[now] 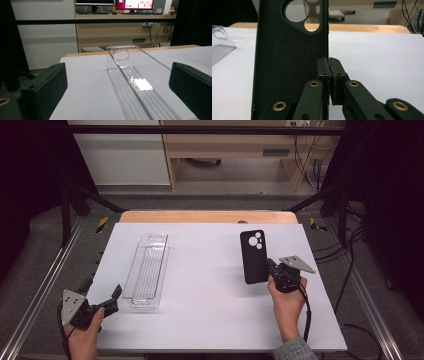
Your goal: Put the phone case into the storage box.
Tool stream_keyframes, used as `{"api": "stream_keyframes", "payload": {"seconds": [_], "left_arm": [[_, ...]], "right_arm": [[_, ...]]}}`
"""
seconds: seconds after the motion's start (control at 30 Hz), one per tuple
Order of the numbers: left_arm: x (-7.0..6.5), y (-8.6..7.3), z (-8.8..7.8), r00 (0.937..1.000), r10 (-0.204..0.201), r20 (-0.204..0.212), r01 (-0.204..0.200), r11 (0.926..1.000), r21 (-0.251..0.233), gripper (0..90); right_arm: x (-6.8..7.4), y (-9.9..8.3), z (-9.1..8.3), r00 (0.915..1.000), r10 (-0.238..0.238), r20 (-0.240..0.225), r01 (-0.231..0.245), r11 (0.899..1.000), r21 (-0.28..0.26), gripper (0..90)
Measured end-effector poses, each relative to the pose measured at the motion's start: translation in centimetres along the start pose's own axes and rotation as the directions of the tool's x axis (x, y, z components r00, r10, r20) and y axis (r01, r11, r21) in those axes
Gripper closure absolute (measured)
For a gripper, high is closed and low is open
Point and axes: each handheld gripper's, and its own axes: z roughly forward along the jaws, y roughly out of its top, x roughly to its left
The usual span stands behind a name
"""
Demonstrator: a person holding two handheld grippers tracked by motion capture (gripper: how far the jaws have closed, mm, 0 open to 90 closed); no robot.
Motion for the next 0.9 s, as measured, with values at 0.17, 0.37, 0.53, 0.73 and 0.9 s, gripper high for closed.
{"api": "stream_keyframes", "payload": {"seconds": [0.17, 0.37, 0.53, 0.73, 0.9], "left_arm": [[-0.8, 2.0, -0.2, 0.9991, 0.034, 0.026, -0.034, 0.9994, -0.006, 1.3], [-2.2, 4.5, 0.0, 0.9969, 0.056, 0.055, -0.058, 0.9976, 0.037, 1.7], [-3.5, 6.7, 0.9, 0.9950, 0.074, 0.067, -0.076, 0.9969, 0.019, 1.5], [-5.5, 8.8, 2.6, 0.9930, 0.085, 0.082, -0.087, 0.9960, 0.018, 1.5], [-8.1, 10.1, 4.3, 0.9857, 0.114, 0.124, -0.119, 0.9924, 0.031, 1.7]], "right_arm": [[1.0, -0.1, -0.1, 0.9998, -0.016, 0.009, 0.016, 0.999, -0.039, 88.3], [2.1, 0.1, -0.2, 0.9996, -0.022, 0.015, 0.023, 0.997, -0.072, 88.3], [2.9, 0.9, -0.5, 0.9994, -0.032, 0.016, 0.033, 0.994, -0.102, 88.3], [3.2, 2.1, -0.5, 0.9997, -0.019, 0.017, 0.021, 0.989, -0.144, 88.4], [3.5, 2.3, -0.4, 0.9996, -0.028, 0.003, 0.028, 0.987, -0.159, 88.4]]}}
